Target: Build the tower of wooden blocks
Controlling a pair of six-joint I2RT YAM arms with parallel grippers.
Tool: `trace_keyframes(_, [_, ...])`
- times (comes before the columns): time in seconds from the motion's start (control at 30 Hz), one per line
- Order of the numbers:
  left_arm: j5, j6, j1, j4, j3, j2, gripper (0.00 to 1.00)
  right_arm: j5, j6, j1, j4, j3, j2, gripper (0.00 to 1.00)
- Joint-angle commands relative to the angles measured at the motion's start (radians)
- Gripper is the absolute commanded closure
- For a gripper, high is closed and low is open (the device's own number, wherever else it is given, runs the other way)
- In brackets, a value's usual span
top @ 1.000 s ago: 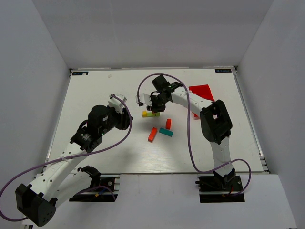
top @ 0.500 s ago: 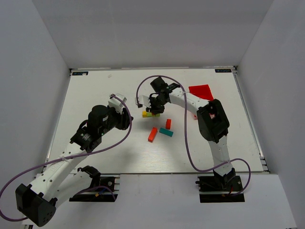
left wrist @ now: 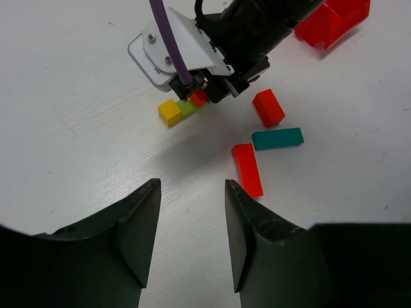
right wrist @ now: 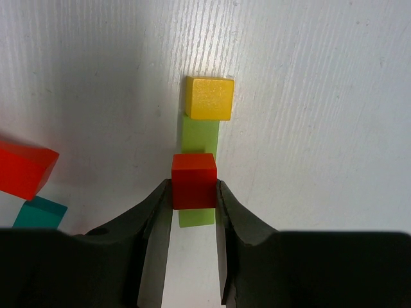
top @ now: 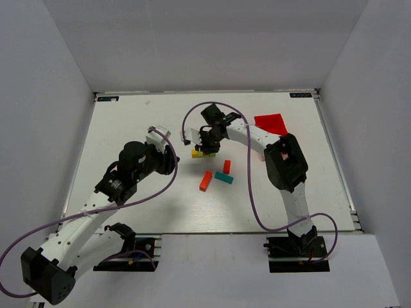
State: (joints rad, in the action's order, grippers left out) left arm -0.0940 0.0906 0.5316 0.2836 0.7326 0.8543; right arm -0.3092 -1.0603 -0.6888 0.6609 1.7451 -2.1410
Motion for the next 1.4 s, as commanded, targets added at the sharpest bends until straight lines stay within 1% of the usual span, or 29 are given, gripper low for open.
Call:
trace_keyframes(0.0, [0.0, 0.0, -0.005, -0.011, 0.008, -0.021, 0.45, -0.011, 0.014, -0.006, -0.017, 0.039, -0.014, 0.81])
trace_keyframes(0.8, [0.0, 0.0, -0.005, -0.011, 0.008, -0.021, 0.45, 0.004, 0.011, -0.009, -0.017, 0.039, -0.025, 0.77])
trace_keyframes(0.93, [0.0, 0.0, -0.005, -0.011, 0.008, -0.021, 0.45, 0.004, 0.01, -0.008, -0.018, 0.036, -0.022, 0.74])
trace_keyframes(1.33, [0.0, 0.0, -0.005, -0.011, 0.008, -0.021, 0.45, 0.009, 0.013, -0.008, -0.024, 0.037, -0.028, 0.73])
trace_keyframes(1.37, [0.0, 0.0, -0.005, -0.011, 0.008, -0.021, 0.45, 0.012, 0.014, -0.009, -0.026, 0.039, -0.03, 0.72])
